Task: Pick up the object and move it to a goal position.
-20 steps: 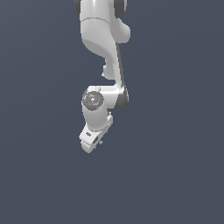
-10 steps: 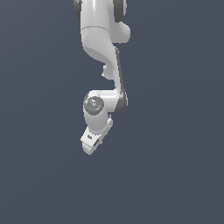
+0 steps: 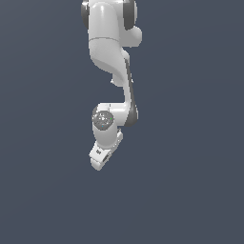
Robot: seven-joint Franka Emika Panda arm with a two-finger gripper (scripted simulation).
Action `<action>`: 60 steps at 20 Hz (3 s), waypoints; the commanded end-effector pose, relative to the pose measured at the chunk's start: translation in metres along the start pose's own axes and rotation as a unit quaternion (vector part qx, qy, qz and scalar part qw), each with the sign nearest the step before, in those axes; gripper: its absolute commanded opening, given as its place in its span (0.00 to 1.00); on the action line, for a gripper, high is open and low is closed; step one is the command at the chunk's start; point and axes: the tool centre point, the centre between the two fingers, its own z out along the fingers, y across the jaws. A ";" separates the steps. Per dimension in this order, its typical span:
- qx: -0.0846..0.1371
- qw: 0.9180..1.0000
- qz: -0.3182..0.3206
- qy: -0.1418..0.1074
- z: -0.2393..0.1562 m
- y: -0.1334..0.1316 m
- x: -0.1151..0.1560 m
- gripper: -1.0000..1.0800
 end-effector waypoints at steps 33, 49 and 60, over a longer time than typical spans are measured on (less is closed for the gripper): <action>0.000 1.000 -0.001 -0.001 -0.159 -0.014 -0.023 0.00; 0.000 1.000 -0.001 0.001 -0.349 -0.027 -0.047 0.00; 0.000 1.000 -0.001 0.001 -0.421 -0.027 -0.056 0.00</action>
